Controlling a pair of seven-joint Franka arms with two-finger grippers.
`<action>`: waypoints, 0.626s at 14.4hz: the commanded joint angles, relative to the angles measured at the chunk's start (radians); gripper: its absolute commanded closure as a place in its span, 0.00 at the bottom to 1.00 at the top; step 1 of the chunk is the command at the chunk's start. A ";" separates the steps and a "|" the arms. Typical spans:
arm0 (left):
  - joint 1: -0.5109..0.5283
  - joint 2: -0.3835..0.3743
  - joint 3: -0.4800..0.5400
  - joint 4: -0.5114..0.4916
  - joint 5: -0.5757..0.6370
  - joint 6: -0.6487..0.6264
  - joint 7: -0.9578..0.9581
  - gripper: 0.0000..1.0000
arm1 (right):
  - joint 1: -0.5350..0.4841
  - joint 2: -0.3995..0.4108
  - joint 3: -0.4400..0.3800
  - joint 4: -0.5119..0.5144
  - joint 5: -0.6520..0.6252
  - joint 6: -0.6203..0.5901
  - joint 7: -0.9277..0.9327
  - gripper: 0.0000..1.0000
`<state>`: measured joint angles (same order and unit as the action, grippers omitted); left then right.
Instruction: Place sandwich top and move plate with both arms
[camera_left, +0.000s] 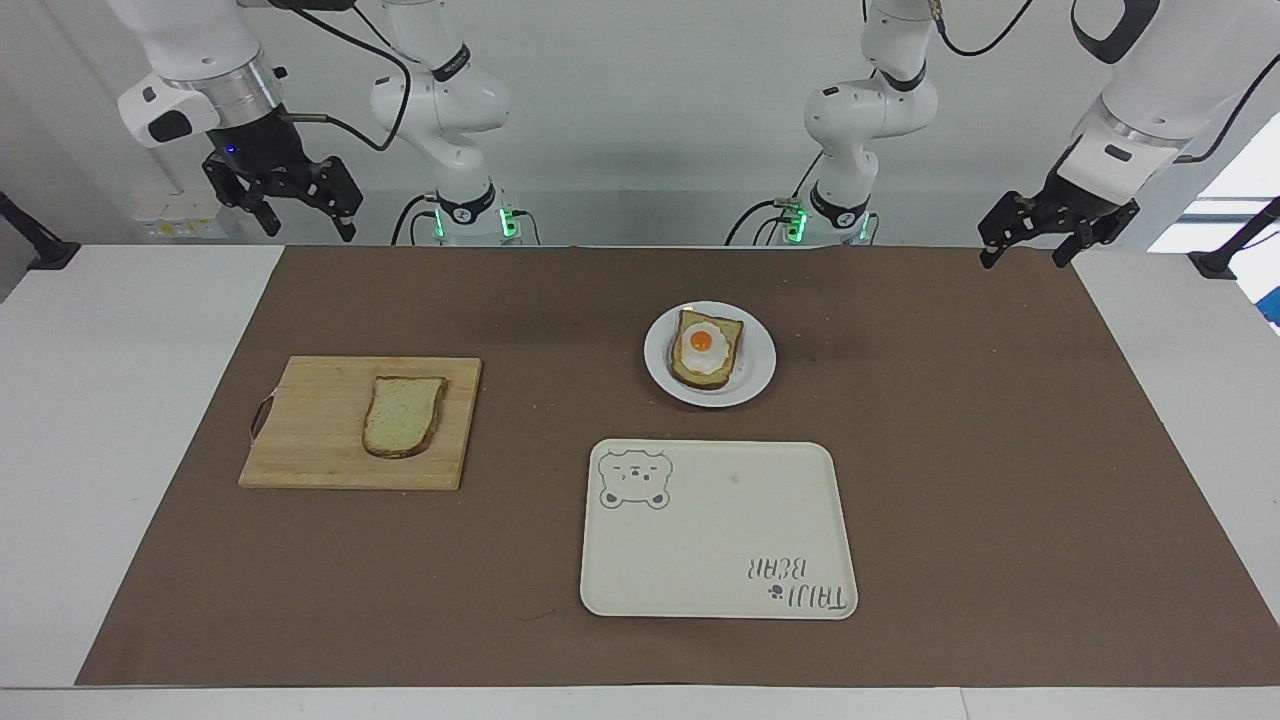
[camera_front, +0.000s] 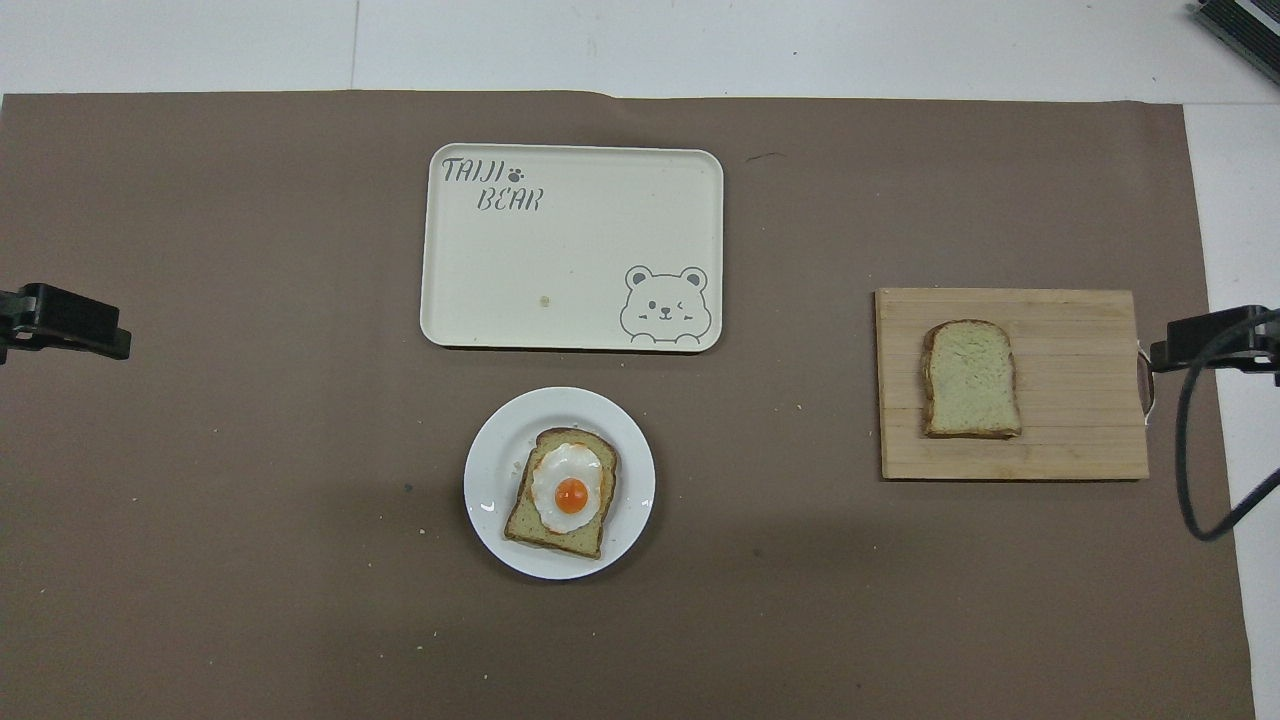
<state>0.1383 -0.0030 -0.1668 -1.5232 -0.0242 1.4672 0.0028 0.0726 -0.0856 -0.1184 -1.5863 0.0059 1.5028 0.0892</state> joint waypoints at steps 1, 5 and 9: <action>-0.020 -0.015 0.013 -0.014 0.018 0.002 0.016 0.00 | -0.008 0.000 -0.001 0.003 -0.010 -0.007 -0.031 0.00; -0.031 -0.015 0.016 -0.014 0.018 0.015 0.014 0.00 | -0.008 0.000 0.000 0.003 -0.010 -0.007 -0.031 0.00; -0.090 -0.017 0.073 -0.017 0.017 0.019 0.014 0.00 | -0.007 0.000 0.000 0.003 -0.010 -0.007 -0.031 0.00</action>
<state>0.1070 -0.0031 -0.1490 -1.5232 -0.0242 1.4709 0.0069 0.0724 -0.0856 -0.1186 -1.5863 0.0059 1.5028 0.0892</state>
